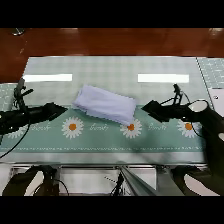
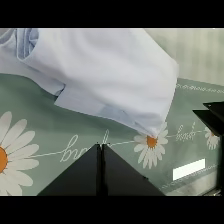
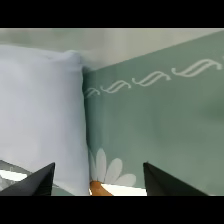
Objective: Fold the shirts.
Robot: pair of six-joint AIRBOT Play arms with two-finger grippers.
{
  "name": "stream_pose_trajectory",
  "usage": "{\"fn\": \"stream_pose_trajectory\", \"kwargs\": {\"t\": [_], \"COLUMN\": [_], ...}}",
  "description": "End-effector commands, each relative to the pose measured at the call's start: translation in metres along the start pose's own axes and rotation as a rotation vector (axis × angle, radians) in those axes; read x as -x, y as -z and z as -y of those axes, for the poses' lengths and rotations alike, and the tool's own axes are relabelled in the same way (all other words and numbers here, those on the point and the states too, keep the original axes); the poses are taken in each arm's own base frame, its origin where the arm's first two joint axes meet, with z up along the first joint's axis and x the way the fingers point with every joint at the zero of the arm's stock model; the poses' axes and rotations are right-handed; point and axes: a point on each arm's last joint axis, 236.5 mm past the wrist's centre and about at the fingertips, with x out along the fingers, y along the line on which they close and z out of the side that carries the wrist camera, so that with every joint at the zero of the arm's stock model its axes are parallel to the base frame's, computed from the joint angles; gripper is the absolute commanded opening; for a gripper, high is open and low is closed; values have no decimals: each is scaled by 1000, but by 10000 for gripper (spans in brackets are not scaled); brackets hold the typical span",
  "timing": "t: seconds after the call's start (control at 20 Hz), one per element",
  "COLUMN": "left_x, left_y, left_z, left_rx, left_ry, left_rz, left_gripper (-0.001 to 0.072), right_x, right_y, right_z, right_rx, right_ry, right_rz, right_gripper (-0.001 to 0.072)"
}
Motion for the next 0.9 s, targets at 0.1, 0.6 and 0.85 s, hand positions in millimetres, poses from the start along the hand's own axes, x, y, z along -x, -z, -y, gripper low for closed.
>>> {"fn": "stream_pose_trajectory", "kwargs": {"t": [0.1, 0.6, 0.85], "left_x": [-6, -7, -7], "left_y": [10, 9, 6], "left_z": [2, 1, 0], "left_rx": [-9, -9, -10], "left_ry": [5, 3, -1], "left_rz": [-26, -22, -8], "left_gripper": [27, 27, 27], "right_x": [-67, -45, 76], "right_y": [29, -20, -100], "right_z": [-21, -157, -257], "right_rx": [42, 512, 761], "right_ry": [-47, -171, -132], "right_rz": [-244, -247, 67], "right_gripper": [624, 22, 22]}}
